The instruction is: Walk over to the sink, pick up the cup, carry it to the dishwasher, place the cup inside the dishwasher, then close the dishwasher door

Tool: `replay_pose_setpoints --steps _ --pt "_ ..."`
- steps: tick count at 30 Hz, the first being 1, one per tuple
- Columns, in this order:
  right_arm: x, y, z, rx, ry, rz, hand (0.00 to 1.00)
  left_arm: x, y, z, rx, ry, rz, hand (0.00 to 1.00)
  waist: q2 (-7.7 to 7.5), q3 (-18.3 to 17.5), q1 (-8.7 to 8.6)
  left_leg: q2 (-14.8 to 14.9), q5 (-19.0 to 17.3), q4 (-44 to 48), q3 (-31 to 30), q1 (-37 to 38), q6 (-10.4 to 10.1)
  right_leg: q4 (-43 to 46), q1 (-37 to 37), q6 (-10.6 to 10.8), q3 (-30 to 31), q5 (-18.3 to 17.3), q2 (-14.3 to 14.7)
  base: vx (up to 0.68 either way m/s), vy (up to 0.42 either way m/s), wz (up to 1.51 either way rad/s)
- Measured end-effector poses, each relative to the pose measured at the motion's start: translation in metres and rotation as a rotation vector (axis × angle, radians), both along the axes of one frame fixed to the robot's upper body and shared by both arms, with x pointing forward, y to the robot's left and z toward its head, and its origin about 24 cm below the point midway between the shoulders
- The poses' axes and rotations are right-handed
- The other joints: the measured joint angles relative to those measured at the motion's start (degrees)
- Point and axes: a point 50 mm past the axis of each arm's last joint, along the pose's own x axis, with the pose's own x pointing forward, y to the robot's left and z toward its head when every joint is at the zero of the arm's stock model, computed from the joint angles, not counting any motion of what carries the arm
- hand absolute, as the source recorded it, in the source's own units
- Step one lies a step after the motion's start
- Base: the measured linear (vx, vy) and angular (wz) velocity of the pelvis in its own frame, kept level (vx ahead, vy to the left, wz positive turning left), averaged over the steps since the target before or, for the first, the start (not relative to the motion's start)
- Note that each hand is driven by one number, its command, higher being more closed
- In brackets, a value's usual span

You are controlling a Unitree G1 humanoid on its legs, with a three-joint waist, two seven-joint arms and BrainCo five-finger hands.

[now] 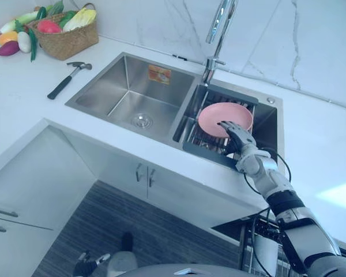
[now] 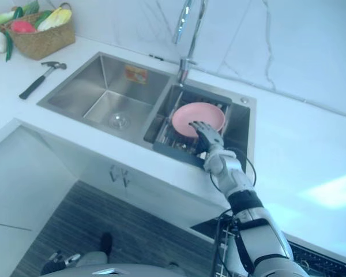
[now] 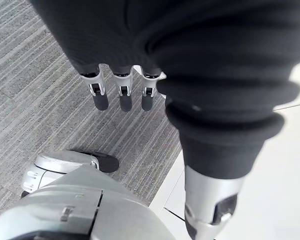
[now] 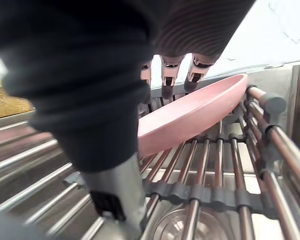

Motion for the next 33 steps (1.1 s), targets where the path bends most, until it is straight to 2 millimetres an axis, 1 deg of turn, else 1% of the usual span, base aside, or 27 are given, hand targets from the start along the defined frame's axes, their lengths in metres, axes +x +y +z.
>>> replay_pose_setpoints --steps 6,10,15,20,23,26,27,30,31,33 --pt "0.005 -0.004 -0.001 -0.076 -0.007 -0.055 0.00 0.000 -0.002 0.000 -0.003 0.003 -0.011 0.00 0.24 -0.1 0.68 -0.2 0.1 0.0 -0.7 0.0 0.0 0.0 0.3 0.0 -0.3 0.0 0.0 0.00 0.001 0.04" --pt "0.009 -0.009 0.002 -0.128 -0.023 -0.107 0.00 0.000 -0.004 -0.001 -0.007 0.006 -0.021 0.00 1.01 -0.2 1.17 -0.4 0.3 0.0 -1.0 -0.2 0.2 0.0 0.4 0.0 -0.6 -0.1 -0.1 -0.01 0.005 0.06" --pt "0.014 -0.014 0.003 -0.182 -0.031 -0.154 0.00 -0.001 -0.005 -0.001 -0.008 0.008 -0.027 0.00 1.44 -0.1 1.24 -0.6 0.4 0.0 -1.8 -0.4 0.2 0.0 0.8 0.0 -1.7 -0.3 -0.1 0.00 0.000 0.09" --pt "0.017 -0.018 0.005 -0.225 -0.036 -0.183 0.00 0.000 -0.007 -0.002 -0.011 0.010 -0.038 0.00 1.72 0.1 2.27 -0.7 0.4 0.0 -2.3 -0.5 0.2 0.0 1.0 0.1 -2.0 -0.4 -0.1 0.01 -0.001 0.04" --pt "0.020 -0.019 0.006 -0.250 -0.044 -0.196 0.00 0.000 -0.008 -0.002 -0.013 0.010 -0.046 0.00 2.26 0.5 2.56 -0.8 0.4 0.0 -2.5 -0.5 0.2 0.0 1.1 -0.3 -2.3 -0.6 -0.1 0.00 0.000 0.04" --pt "0.019 -0.025 -0.001 -0.259 -0.018 -0.230 0.00 0.000 -0.009 -0.002 -0.013 0.012 -0.054 0.00 2.92 1.2 3.26 -0.8 0.4 0.0 -2.8 -0.9 0.2 0.1 1.0 -0.3 -2.9 -0.8 -0.1 0.00 -0.004 0.06" --pt "0.021 -0.023 0.003 -0.260 -0.035 -0.227 0.00 -0.001 -0.009 -0.002 -0.012 0.015 -0.052 0.00 3.09 1.4 3.28 -0.8 0.4 0.0 -2.8 -0.9 0.1 0.1 1.0 -0.3 -3.0 -0.8 -0.1 0.00 0.000 0.00" --pt "0.025 -0.022 0.006 -0.264 -0.040 -0.229 0.00 -0.001 -0.009 -0.002 -0.011 0.013 -0.053 0.00 2.98 2.1 3.26 -0.8 0.4 0.0 -2.9 -0.9 0.1 0.2 1.0 -0.3 -3.0 -0.8 -0.1 0.00 0.000 0.00" --pt "0.025 -0.022 0.006 -0.264 -0.042 -0.230 1.00 -0.001 -0.009 -0.002 -0.011 0.013 -0.053 0.00 2.90 2.1 3.25 -0.8 0.5 0.0 -2.9 -0.9 0.1 0.2 1.0 -0.3 -3.0 -0.8 -0.1 0.00 0.000 0.00" --pt "0.025 -0.021 0.005 -0.263 -0.042 -0.229 1.00 0.000 -0.009 -0.002 -0.009 0.008 -0.055 0.00 2.81 2.4 3.26 -0.8 0.5 0.0 -2.9 -1.0 0.2 0.4 0.9 -0.4 -3.0 -0.9 -0.1 -0.02 0.004 0.00"
